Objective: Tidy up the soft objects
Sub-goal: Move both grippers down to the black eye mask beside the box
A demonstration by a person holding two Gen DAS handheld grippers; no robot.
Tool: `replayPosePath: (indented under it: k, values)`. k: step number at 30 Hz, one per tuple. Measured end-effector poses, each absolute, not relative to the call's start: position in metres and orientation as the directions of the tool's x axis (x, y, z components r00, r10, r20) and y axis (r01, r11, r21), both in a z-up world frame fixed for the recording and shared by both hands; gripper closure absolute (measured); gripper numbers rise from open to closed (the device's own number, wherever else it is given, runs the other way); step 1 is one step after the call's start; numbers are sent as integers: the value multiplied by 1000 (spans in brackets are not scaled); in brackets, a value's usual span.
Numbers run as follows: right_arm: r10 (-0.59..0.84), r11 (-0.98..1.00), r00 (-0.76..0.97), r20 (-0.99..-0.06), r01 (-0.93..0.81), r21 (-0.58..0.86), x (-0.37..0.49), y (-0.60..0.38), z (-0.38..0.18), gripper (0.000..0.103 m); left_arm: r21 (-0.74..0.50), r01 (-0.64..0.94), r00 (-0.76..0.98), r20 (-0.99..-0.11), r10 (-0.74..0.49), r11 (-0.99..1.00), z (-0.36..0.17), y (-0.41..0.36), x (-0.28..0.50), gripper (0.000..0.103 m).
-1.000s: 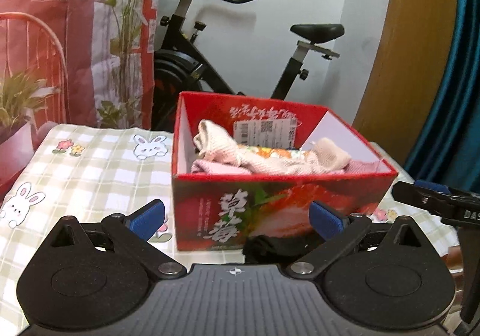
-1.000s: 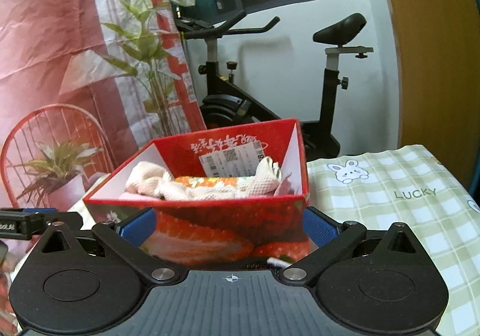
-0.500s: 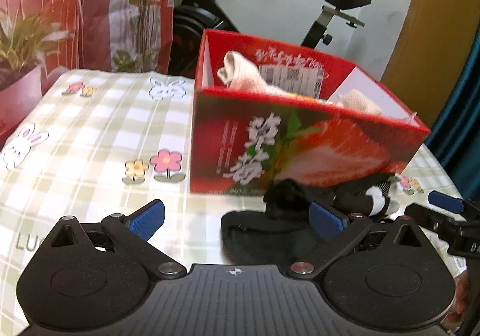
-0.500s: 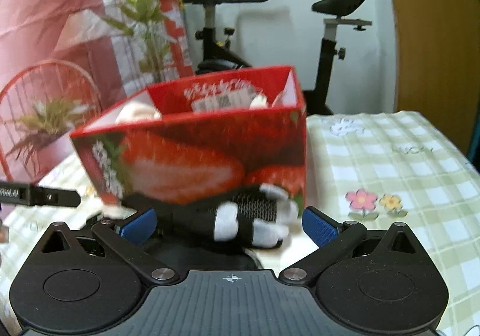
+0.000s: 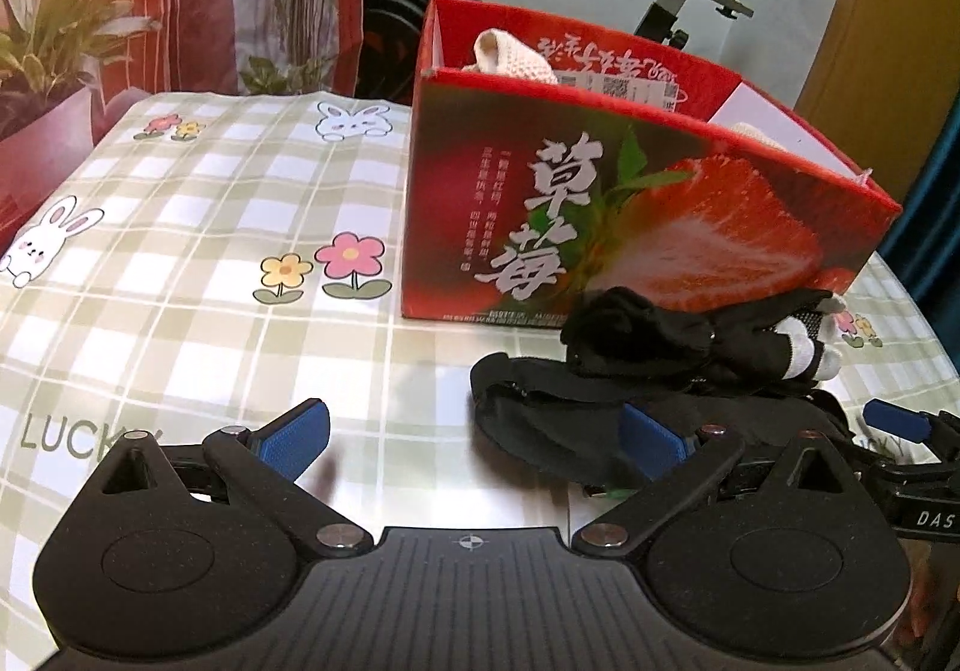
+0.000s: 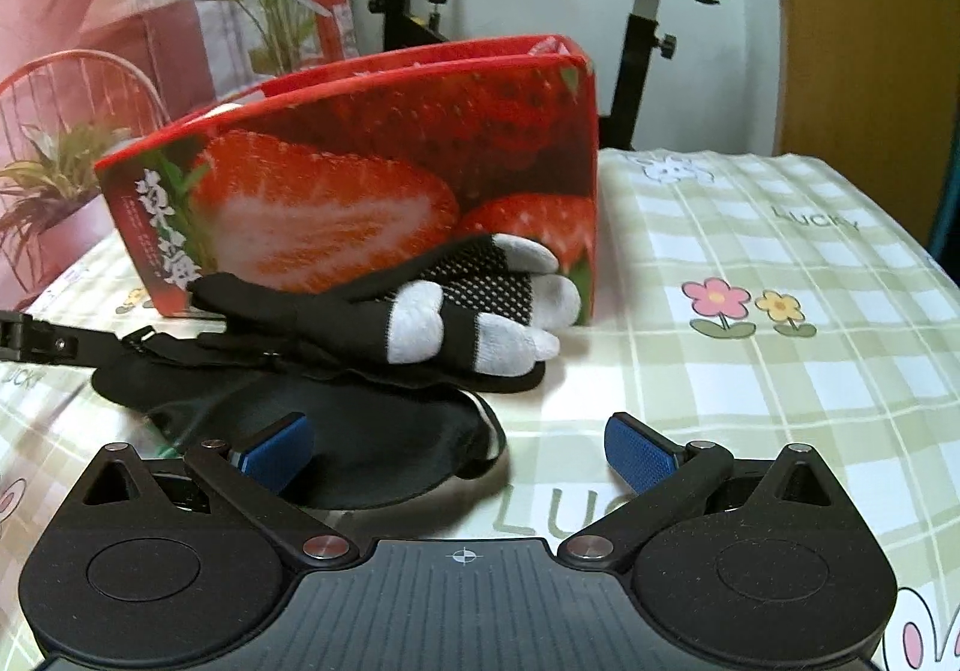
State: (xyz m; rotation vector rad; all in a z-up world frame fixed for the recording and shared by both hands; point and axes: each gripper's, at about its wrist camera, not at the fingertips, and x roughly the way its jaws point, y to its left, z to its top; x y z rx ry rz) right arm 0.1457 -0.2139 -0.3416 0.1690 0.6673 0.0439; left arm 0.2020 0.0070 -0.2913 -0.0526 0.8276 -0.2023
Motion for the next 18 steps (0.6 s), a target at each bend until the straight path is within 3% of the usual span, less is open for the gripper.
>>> replayPosePath:
  k: [18]
  values:
    - [38, 996, 763, -646, 23, 85, 153, -202, -350, 0, -91, 160, 646, -743, -174, 983, -318, -3, 207, 0]
